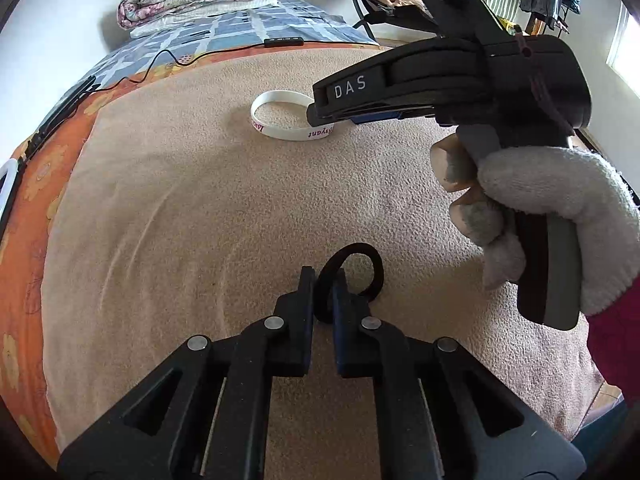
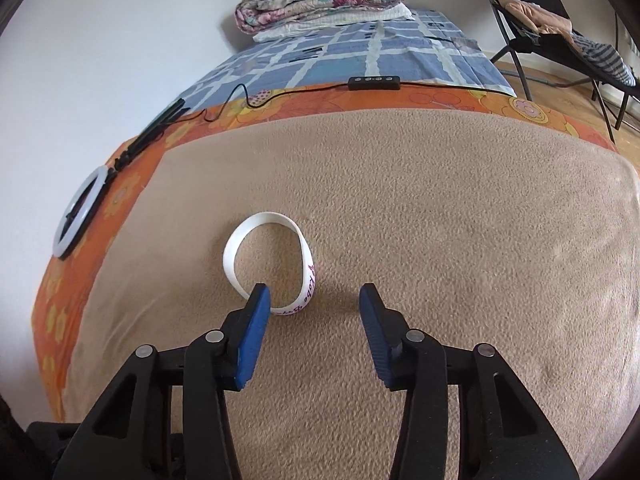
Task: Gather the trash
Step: 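Grasp the black hair tie with the left tool while the right tool grasps the white wristband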
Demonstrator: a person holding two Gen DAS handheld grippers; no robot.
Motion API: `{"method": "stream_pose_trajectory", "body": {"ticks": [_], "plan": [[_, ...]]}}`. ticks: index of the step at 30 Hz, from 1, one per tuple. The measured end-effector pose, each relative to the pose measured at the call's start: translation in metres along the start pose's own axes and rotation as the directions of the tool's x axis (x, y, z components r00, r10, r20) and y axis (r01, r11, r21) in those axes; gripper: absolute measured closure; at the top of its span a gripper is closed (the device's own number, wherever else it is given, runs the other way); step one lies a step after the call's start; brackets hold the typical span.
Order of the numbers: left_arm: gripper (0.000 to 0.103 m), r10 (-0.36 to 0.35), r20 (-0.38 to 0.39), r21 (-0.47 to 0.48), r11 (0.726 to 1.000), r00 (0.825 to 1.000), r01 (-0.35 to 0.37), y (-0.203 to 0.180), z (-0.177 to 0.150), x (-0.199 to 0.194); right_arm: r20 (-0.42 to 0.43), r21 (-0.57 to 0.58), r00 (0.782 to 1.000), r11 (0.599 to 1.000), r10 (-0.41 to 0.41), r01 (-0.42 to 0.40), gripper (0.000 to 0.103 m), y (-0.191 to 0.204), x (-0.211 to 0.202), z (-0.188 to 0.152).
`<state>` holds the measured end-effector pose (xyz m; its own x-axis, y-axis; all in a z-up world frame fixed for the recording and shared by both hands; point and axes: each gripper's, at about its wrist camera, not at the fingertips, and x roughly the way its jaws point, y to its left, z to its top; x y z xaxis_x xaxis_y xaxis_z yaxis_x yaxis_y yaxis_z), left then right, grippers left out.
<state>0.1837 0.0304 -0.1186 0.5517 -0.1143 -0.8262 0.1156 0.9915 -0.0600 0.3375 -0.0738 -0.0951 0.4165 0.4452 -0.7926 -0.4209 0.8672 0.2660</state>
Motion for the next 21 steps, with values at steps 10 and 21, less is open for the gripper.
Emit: {"method": "stream_pose_trajectory", "body": {"ticks": [10,21], "plan": [[0.099,-0.014,0.004,-0.05,0.999,1.0,0.015,0.011,0.001,-0.008,0.014,-0.042,1.0,0.999,-0.025,0.026,0.1,0.009,0.007,0.004],[0.099,-0.009,0.005,-0.052,0.999,1.0,0.009,0.014,-0.001,-0.01,0.016,-0.02,0.999,0.999,-0.036,0.036,0.076,0.007,0.007,0.01]]}}
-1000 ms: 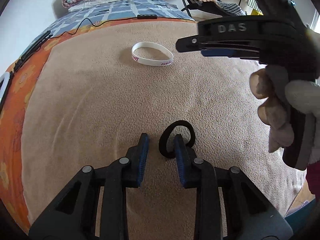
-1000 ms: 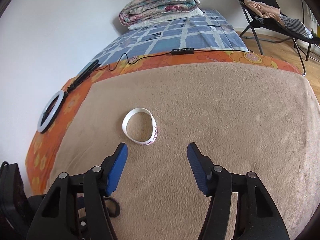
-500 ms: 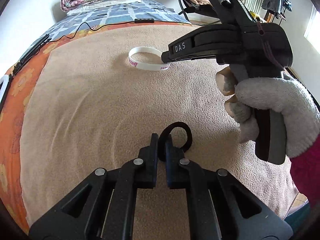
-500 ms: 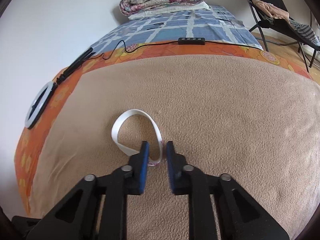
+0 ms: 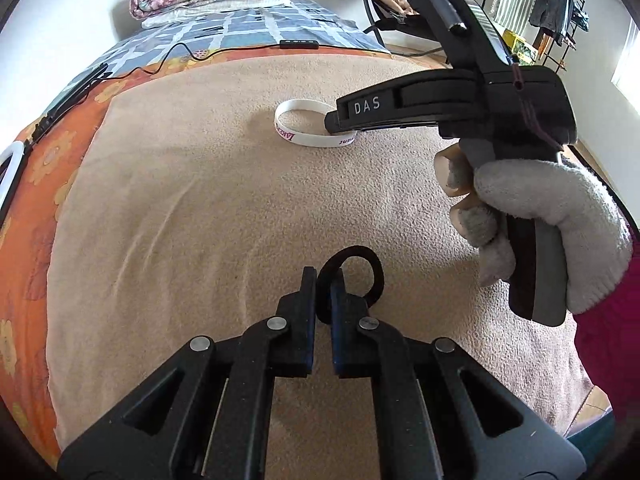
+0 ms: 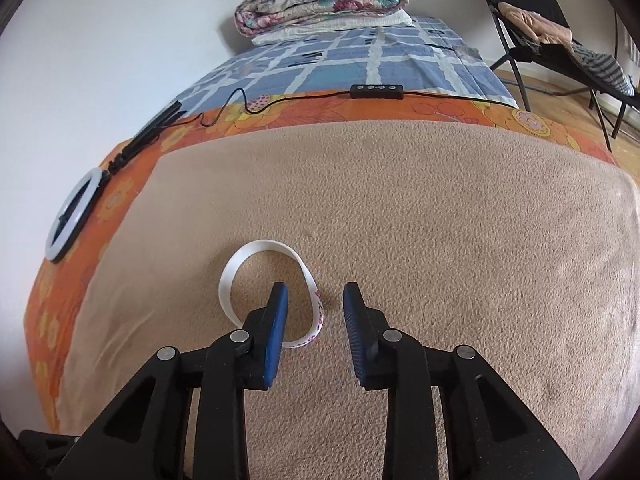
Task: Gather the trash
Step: 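Grasp the black hair tie with the left tool while the right tool grasps the white wristband, then carry the hair tie and wristband over the blue basket with both tools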
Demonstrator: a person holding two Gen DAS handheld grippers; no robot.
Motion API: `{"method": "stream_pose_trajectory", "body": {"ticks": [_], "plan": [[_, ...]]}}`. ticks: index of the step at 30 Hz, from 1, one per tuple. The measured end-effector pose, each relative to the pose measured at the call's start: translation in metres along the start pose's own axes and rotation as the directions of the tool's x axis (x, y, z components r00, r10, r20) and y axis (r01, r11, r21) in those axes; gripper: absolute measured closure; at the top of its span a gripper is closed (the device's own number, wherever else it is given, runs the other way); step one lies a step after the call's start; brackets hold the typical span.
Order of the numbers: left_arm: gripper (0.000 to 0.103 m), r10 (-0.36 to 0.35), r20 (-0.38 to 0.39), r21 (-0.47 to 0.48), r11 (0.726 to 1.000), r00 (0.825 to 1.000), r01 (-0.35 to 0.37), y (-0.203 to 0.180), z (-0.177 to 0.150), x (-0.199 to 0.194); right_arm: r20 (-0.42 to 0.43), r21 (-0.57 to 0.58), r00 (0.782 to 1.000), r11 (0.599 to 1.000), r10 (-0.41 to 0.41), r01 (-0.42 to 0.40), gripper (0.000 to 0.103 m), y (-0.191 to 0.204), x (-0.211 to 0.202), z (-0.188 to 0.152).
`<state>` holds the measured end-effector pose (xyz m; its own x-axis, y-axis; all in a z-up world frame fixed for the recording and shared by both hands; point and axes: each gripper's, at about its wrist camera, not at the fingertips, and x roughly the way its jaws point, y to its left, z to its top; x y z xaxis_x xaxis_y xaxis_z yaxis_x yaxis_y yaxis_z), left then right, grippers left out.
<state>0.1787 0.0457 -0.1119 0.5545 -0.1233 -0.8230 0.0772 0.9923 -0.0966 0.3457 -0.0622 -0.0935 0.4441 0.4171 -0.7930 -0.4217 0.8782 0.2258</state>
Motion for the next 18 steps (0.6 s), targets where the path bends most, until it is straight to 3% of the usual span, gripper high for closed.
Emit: {"method": "stream_pose_trajectory", "body": {"ticks": [3,5,18], "plan": [[0.099,0.002,0.001,-0.001,1.0,1.0,-0.002,0.001,0.0,-0.002,-0.022,-0.028,1.0,1.0,-0.01,0.009,0.077,0.002,0.008,-0.002],[0.099,0.003,0.004,-0.003,1.0,1.0,-0.003,0.001,0.0,-0.005,-0.015,-0.052,0.999,0.998,-0.032,0.032,0.099,0.004,0.007,-0.004],[0.099,0.024,0.048,-0.009,1.0,0.999,-0.023,0.0,-0.006,-0.051,0.055,-0.029,0.998,1.0,-0.004,0.005,0.1,-0.012,-0.058,-0.027]]}}
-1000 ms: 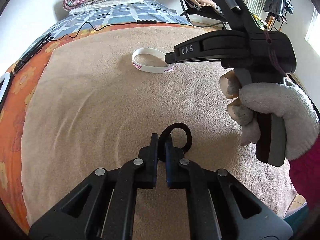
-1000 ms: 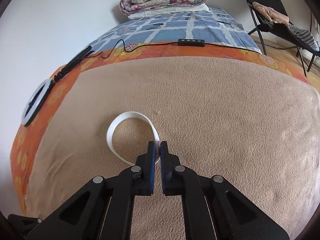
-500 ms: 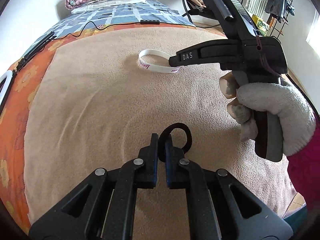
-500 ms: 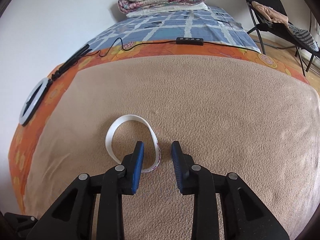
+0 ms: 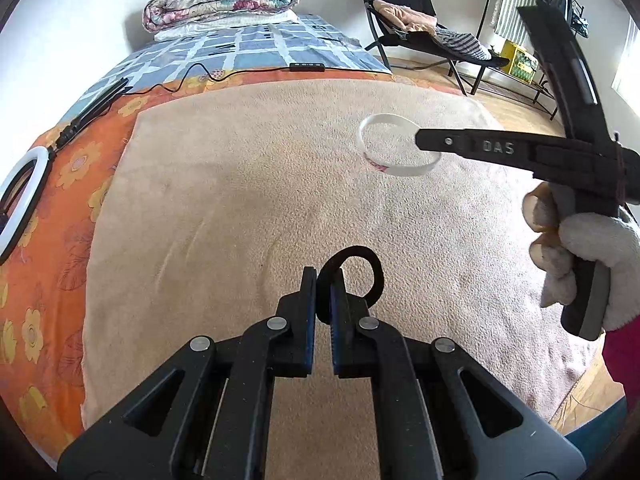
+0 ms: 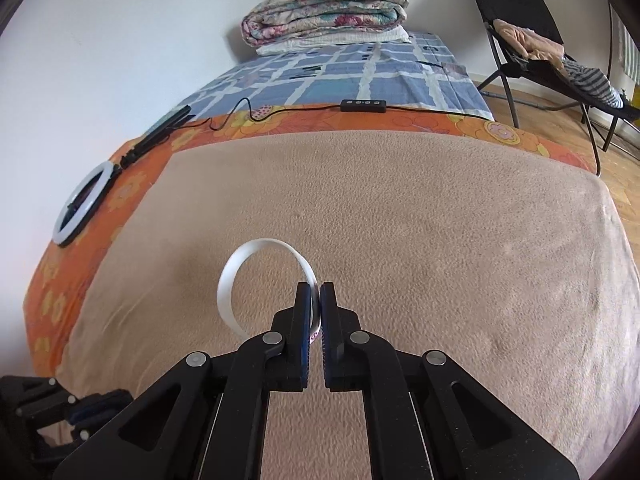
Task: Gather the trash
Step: 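Carry the hair tie and wristband over the blue basket with both tools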
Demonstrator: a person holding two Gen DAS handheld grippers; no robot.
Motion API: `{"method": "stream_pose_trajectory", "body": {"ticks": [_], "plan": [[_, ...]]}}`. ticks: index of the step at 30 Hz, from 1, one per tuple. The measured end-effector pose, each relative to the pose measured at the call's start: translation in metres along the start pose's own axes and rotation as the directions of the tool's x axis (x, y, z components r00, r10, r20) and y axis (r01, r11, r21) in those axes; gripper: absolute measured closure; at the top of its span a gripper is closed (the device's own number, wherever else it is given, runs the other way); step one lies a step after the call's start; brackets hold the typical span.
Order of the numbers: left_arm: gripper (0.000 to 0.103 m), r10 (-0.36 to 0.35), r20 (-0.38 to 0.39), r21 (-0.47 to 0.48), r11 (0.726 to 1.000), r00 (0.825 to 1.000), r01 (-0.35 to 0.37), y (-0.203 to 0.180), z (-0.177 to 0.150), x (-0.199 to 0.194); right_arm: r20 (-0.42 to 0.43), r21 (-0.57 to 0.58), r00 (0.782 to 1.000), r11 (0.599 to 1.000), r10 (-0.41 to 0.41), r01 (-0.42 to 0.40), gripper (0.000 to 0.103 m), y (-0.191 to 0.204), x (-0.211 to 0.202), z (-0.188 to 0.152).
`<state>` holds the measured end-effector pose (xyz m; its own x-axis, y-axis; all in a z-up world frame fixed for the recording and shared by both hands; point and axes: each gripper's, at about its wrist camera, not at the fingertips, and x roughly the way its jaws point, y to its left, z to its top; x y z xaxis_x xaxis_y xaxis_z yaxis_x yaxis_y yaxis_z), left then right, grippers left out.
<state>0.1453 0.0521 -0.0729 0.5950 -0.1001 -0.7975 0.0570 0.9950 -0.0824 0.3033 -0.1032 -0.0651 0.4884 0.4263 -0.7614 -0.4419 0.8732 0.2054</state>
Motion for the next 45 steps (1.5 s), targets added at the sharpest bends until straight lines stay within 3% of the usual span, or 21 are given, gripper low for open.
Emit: {"method": "stream_pose_trajectory", "body": {"ticks": [14,24,36,45], "plan": [[0.099,-0.025,0.055,-0.02,0.999,0.998,0.026,-0.025,-0.033,-0.089,0.05,-0.024,0.998,0.999,0.046,-0.045,0.1,-0.016,-0.129,-0.068],[0.099,-0.063,0.059,-0.031,0.997,0.996,0.065,-0.051,-0.081,-0.133,0.046,-0.045,0.995,0.995,0.092,-0.09,0.1,-0.009,-0.197,-0.129],[0.099,-0.105,0.006,-0.032,0.994,0.994,0.106,-0.082,-0.144,-0.143,0.0,-0.098,0.994,0.99,0.105,-0.105,0.1,0.015,-0.234,-0.209],[0.099,-0.128,-0.053,-0.053,0.991,0.99,0.125,-0.09,-0.179,-0.131,-0.071,-0.089,0.991,0.989,0.115,-0.121,0.1,0.025,-0.229,-0.256]]}}
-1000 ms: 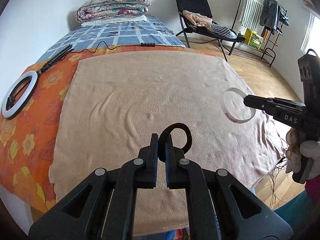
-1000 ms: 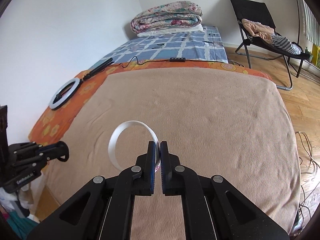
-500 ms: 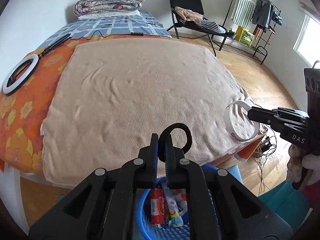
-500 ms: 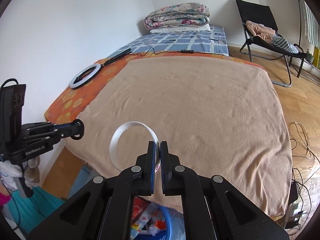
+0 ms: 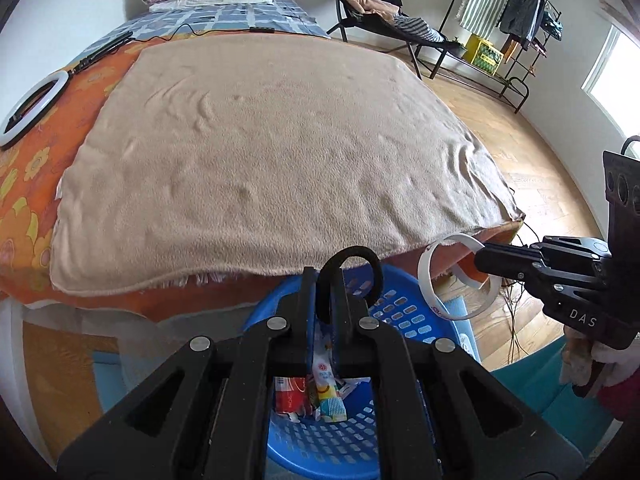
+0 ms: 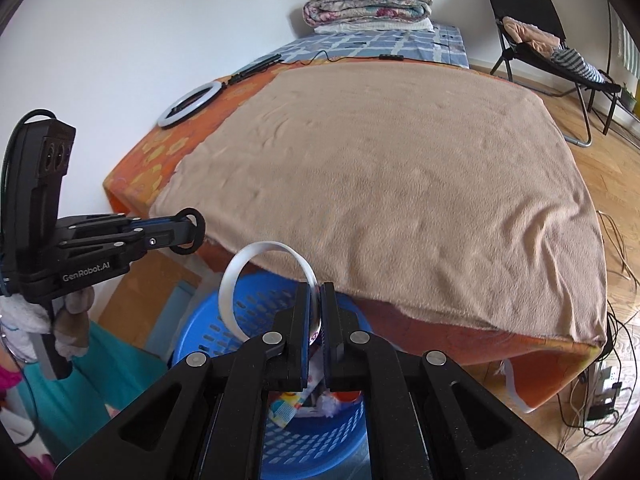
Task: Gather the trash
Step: 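Carry the hair tie and wristband over the blue basket with both tools, then open both tools inside the blue basket to drop hair tie and wristband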
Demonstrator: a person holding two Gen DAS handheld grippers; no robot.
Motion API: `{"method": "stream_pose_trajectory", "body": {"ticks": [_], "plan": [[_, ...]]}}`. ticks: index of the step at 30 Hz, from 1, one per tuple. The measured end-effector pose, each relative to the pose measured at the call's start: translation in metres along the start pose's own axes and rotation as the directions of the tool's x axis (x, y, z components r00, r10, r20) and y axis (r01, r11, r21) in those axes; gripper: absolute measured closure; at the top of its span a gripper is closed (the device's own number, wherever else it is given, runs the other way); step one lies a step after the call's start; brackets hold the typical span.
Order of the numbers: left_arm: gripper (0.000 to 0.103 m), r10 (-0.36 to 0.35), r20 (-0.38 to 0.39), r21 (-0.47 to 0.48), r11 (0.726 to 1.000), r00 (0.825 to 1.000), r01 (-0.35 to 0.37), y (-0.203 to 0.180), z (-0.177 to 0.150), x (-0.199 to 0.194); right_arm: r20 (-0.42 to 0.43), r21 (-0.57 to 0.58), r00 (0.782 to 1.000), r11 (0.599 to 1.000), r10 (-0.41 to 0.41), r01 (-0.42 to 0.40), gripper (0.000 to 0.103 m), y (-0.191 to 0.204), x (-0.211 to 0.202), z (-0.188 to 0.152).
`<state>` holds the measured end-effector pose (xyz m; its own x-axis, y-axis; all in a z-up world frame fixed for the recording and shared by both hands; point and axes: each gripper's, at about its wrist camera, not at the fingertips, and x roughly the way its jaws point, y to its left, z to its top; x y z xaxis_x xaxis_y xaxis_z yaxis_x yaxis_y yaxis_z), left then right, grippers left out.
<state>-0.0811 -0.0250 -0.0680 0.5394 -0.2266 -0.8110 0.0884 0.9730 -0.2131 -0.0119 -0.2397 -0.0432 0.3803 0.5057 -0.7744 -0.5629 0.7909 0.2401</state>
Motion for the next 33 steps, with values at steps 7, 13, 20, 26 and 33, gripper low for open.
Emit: {"method": "stream_pose_trajectory", "body": {"ticks": [7,13,20,26,33], "plan": [[0.099,0.001,-0.067,-0.026,1.0,0.998,-0.003,0.012,-0.023,0.016,-0.026,0.03,1.0,1.0,0.004,-0.003,0.1,-0.005,0.008,-0.018],[0.099,0.001,-0.109,-0.031,1.0,0.994,-0.005,0.015,-0.035,0.027,-0.055,0.055,0.998,0.998,0.0,0.003,0.1,-0.01,0.018,-0.031],[0.099,-0.006,-0.147,-0.026,1.0,0.989,0.002,0.01,-0.045,0.037,-0.084,0.033,0.996,0.999,-0.004,0.007,0.1,-0.003,0.027,-0.041],[0.099,-0.001,-0.158,-0.026,1.0,0.987,-0.003,0.01,-0.046,0.039,-0.099,0.011,0.995,1.0,-0.009,0.01,0.1,0.003,0.03,-0.046],[0.094,0.004,-0.175,-0.046,0.999,0.985,-0.013,0.016,-0.046,0.042,-0.112,0.024,0.993,0.999,-0.022,0.025,0.1,0.0,0.034,-0.048]]}}
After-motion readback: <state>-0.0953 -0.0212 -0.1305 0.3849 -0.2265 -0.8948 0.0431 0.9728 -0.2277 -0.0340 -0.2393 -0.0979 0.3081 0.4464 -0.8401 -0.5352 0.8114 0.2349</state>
